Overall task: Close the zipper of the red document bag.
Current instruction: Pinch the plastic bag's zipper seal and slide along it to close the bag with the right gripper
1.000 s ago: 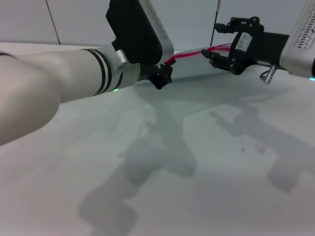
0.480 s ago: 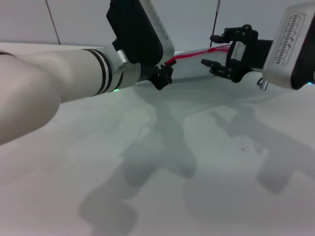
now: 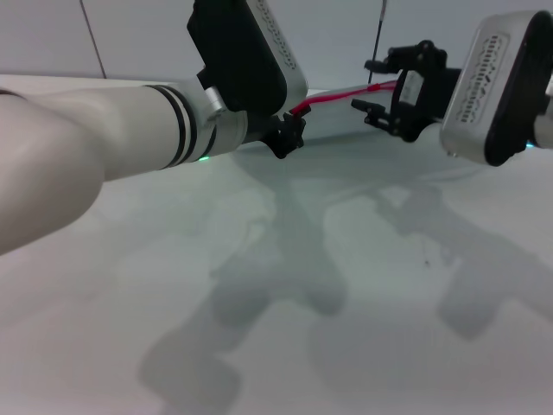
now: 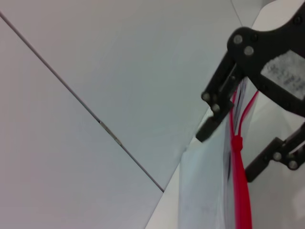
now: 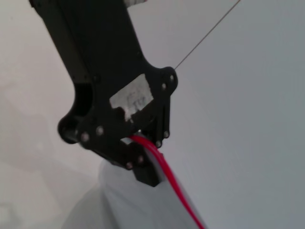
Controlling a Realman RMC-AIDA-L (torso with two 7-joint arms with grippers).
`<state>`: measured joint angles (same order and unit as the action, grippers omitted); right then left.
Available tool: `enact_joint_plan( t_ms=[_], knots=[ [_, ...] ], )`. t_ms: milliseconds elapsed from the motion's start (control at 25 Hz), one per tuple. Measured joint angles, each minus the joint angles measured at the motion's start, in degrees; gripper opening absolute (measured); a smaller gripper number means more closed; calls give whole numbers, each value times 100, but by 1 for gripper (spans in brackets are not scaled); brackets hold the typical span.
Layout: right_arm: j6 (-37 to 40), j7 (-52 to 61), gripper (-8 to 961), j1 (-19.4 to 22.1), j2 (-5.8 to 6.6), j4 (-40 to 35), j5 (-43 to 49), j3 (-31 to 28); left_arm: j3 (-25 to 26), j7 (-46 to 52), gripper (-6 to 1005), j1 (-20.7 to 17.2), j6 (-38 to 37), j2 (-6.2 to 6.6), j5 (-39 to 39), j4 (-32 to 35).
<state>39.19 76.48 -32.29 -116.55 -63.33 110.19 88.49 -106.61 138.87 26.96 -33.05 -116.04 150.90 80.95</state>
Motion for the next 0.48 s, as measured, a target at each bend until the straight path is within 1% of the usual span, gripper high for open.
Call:
enact_joint_plan(
  t_ms=[120,200,280,480],
  knots=[
    [-43,135,513,5,0,-23,224,123,-6,0,58,0,0,4,-1,0],
    [-65,323,466,13,-2,-77,432,202,-16,0,58,1,-10,6,0,-4],
    [-75,671,419,24,-1,-189,848,302,-26,0,58,2,-34,6,2,-3],
    [-133,876,373,11,0,-234,1080,386,-24,0,59,3,-51,-1,6,-15]
  ],
)
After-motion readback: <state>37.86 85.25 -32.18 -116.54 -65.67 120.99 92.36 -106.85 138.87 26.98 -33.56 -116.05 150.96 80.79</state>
